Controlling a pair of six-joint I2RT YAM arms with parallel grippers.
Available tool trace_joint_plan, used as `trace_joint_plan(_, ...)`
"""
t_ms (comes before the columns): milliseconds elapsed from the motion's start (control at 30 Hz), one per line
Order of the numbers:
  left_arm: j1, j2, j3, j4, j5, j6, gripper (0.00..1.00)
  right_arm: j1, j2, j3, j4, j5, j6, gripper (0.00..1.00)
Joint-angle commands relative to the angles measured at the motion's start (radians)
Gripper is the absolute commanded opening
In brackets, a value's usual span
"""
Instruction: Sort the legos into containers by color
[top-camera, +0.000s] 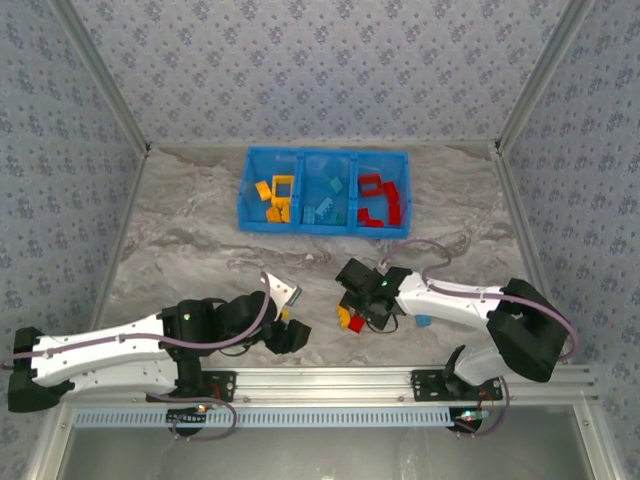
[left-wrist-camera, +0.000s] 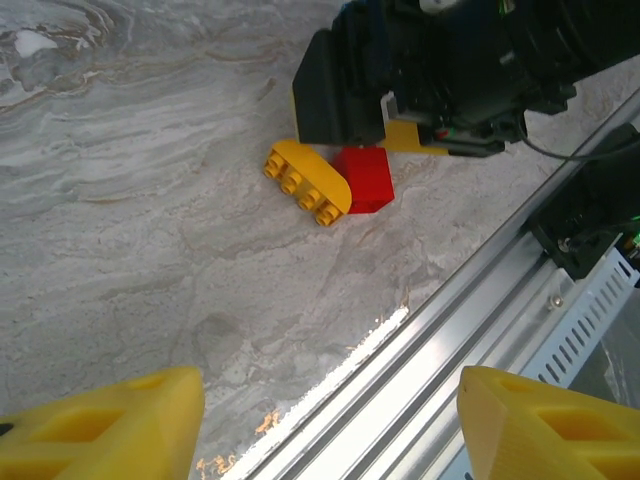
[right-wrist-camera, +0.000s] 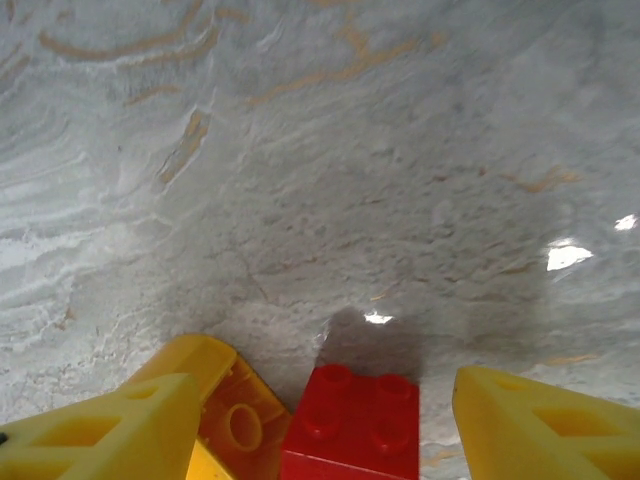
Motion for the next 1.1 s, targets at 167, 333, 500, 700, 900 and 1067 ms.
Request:
trace_joint_plan(167,-0.008,0.011,0.043,0.007,-0.054,0.000,0.68,0.025,0.008,-0.048,0.000,-0.025,0.056,0.65)
trace_joint_plan(333,-0.007,0.014,0.049,0.004,-0.061,0.000,0.68,0.043,0.007,-0.058,0.015,-0.026,0.071,0.61)
trace_joint_plan(500,-0.007,0.034,0.064,0.005,-0.063,0.001,0.68,0.042,0.002,-0.054,0.017,-0.013,0.079,0.46)
trace_joint_plan(700,-0.008,0.075,0.090,0.042,-0.062,-0.008,0.68,0.022,-0.025,0.005,-0.105,0.055,0.017,0.26)
trace_joint_plan(900,0.030,0.161,0.270,0.016,-0.142,-0.009,0.71,-0.131,-0.138,0.201,-0.333,0.217,-0.285,0.24)
trace_joint_plan(1067,0.205,0.235,0.394,0.044,-0.025,-0.010,0.72,-0.369,-0.090,0.390,-0.276,0.206,-0.660,0.25)
